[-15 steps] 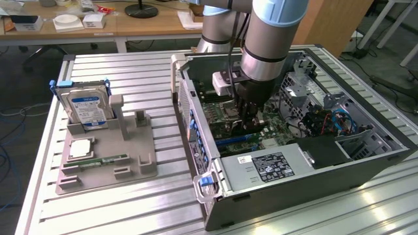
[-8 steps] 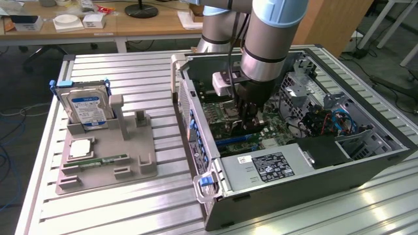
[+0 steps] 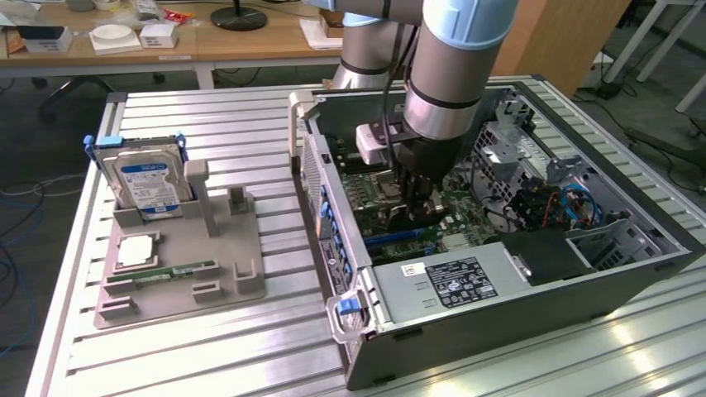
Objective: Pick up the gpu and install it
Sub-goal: 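Insert the gpu into the slot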
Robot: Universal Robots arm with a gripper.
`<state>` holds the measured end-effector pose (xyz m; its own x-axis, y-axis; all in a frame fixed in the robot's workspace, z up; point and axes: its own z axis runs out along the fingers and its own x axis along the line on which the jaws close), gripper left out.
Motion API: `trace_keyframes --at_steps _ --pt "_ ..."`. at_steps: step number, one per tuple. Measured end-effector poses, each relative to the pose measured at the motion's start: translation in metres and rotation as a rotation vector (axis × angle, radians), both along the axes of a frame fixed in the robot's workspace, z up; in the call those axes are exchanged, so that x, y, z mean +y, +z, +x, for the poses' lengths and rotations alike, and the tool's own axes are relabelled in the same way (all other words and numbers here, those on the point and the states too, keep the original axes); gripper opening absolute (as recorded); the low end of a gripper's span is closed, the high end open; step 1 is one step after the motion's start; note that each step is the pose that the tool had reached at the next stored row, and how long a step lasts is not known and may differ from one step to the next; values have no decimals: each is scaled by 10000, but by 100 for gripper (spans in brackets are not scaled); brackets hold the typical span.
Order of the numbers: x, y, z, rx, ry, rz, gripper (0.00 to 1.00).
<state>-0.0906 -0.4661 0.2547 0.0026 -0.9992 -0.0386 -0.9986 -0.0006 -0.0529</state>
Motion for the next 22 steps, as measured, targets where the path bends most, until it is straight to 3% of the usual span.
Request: trace_keyframes --at_steps 22 --pt "-5 -39 -25 2 1 -2 26"
